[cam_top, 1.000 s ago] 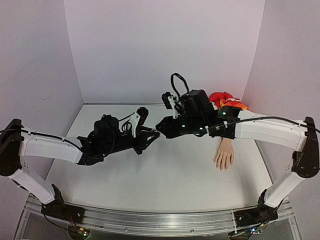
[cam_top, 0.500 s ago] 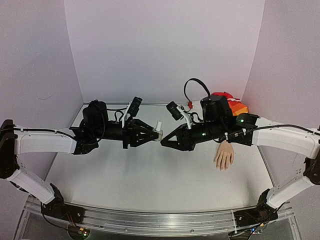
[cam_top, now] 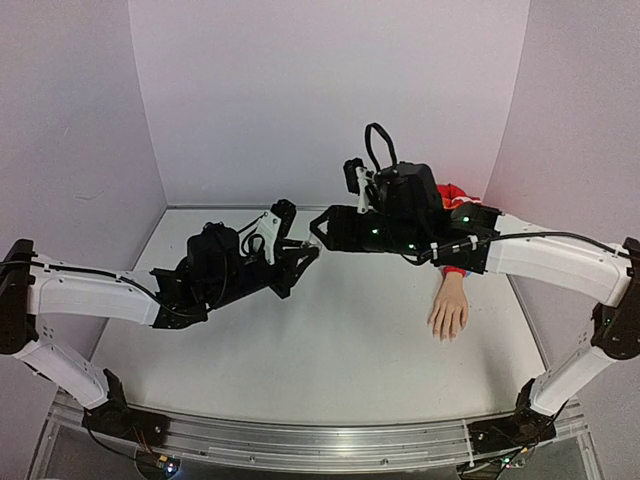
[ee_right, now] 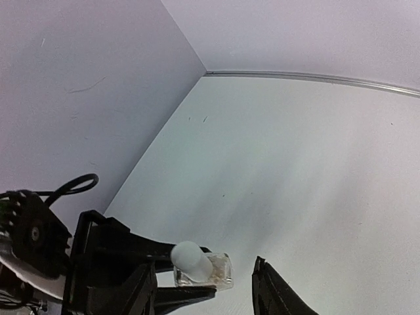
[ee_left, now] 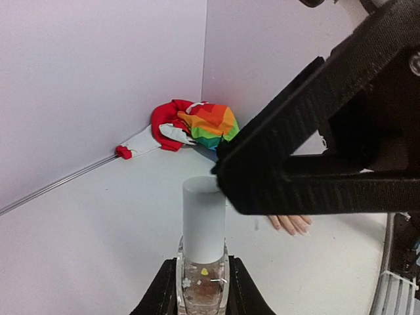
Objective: Paint the nails
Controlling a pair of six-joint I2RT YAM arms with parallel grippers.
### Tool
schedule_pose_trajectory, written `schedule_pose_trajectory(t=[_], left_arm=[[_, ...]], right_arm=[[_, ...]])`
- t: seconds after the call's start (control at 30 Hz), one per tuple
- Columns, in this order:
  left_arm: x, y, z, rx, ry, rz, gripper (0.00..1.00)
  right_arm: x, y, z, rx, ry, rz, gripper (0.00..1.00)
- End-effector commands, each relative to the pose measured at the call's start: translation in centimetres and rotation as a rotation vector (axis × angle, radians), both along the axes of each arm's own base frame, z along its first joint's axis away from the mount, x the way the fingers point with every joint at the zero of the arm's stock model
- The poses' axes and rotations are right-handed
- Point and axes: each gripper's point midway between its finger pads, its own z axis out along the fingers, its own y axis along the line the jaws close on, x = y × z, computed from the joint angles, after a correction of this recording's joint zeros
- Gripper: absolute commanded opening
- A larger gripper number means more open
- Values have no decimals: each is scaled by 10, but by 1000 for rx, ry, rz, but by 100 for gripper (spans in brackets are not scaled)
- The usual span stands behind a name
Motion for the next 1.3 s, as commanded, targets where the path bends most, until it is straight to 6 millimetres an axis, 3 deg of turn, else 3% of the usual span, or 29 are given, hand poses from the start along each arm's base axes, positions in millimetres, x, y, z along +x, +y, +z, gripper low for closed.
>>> schedule_pose_trajectory(t=[0.0,0.1,0.37,0.5,0.53,0.6,0.67,0.73,0.8,0.87,1.03,1.13,1.23,1.27], left_arm=[[11,0,30,-52,-62,87,0],[10,0,29,-51,-59,91,0],[7,-2,31,-57,-50,72,0],[-7,-6,35,-66,-46,-13,0],[-15,-8,37,-73,-51,-62,0],[-37,-10,43,-84,-55,-193,0],[-57,-5,53,-129,-34,-355,0],[-79,12,68,-220,34,-596,0],[-102,32,82,-301,97,-820,0],[-114,41,87,-305,133,-959,0],[-102,31,82,-278,156,-941,0],[-68,25,79,-256,95,-694,0],[-31,18,67,-129,-45,-295,0],[-30,15,63,-89,-86,-221,0]], right_arm=[[17,5,0,-48,-3,-124,46],[19,12,-4,-58,3,-115,33],[22,27,-14,-78,12,-83,30],[19,29,-16,-100,-10,-35,2],[15,30,-14,-105,-26,0,0],[-4,37,-12,-110,-78,170,0],[-53,49,-13,-77,-137,508,0],[-104,44,-13,0,-155,815,0],[-126,34,-11,74,-110,959,0],[-134,30,-10,107,-75,1009,0],[-135,24,-3,124,-101,989,0],[-120,18,4,106,-120,882,0],[-73,5,2,36,-126,563,40],[-55,-2,1,18,-115,437,46]])
